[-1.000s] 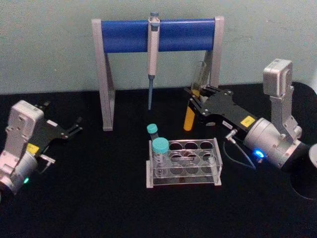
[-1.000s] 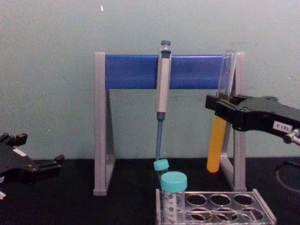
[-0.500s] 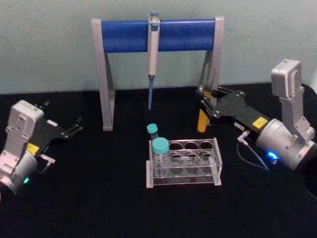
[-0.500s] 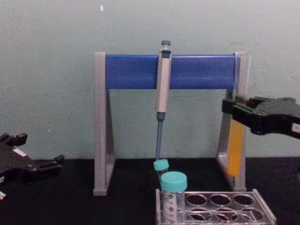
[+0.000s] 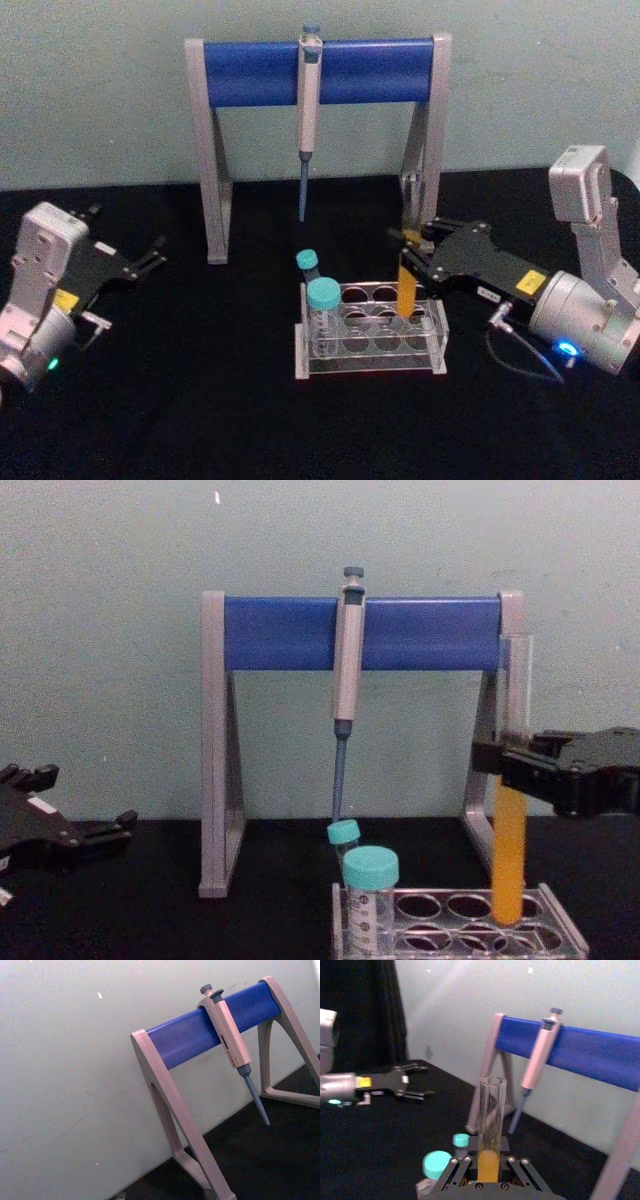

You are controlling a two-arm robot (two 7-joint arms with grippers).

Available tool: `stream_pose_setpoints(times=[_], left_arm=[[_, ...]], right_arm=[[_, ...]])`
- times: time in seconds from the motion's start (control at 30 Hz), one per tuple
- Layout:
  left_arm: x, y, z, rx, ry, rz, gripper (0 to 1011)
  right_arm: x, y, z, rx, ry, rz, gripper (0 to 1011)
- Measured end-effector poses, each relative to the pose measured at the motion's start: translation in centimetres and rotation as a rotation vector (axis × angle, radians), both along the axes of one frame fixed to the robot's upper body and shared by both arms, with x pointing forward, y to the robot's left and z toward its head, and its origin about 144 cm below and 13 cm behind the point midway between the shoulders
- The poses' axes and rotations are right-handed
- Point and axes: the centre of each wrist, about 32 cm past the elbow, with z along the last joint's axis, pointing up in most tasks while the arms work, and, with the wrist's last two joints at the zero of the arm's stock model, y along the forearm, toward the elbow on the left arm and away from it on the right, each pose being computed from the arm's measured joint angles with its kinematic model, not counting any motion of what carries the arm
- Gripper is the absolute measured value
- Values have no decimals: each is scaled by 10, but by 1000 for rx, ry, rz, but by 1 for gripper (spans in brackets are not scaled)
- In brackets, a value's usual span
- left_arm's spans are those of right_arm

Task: Pick up the test tube from the test tube rack, shake it, then place it back into the test tube rack.

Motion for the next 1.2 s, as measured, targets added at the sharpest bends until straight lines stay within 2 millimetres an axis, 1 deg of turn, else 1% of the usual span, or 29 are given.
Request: stream_pose_setpoints(times=[0.13,0.3,0.5,0.57,0.8,1.2], left_arm=[[0,0,0,0,0,0,1001],[0,0,0,0,0,0,1001],[0,0,0,0,0,0,1001],[0,0,0,0,0,0,1001],[0,0,0,0,0,0,1001],[0,0,0,0,0,0,1001]], right_arm=[[3,8,0,39,11,47,234],[11,16,-2,76,-9,54,234],[22,24,-6,112,-45,18,234],[27,27,-8,112,-74,-24,234],[32,28,-9,86,-108,-99,234],[32,25,-9,69,-107,-132,234]])
